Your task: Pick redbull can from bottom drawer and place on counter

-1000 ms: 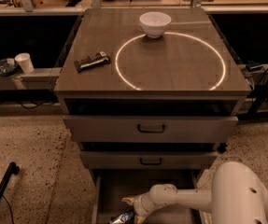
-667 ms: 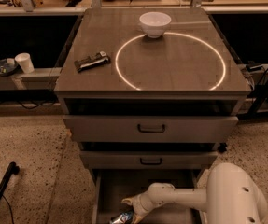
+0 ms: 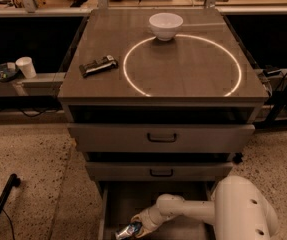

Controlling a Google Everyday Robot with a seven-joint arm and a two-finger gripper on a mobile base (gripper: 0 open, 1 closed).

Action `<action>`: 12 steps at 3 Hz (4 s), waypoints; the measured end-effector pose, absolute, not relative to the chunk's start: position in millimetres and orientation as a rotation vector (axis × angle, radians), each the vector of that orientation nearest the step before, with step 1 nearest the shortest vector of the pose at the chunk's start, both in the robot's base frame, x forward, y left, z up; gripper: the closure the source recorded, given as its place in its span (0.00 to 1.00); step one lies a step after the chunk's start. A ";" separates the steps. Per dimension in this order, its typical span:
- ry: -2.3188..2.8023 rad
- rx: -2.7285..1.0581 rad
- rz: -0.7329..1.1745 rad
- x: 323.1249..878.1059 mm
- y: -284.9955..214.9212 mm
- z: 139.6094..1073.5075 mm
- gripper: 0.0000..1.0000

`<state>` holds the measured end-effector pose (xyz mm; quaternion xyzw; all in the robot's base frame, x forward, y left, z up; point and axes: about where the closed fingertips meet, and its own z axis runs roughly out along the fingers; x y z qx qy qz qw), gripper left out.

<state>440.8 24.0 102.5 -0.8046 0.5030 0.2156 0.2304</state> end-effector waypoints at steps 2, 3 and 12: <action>1.384 -2.207 0.611 438.7 22.3 102.8 0.99; 1.295 -2.152 0.539 429.0 11.6 149.4 1.00; 0.892 -2.045 -0.050 364.6 -66.0 470.5 1.00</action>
Offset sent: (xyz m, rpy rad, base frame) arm -0.0061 -0.0127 0.0332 0.1343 -0.0602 -0.0137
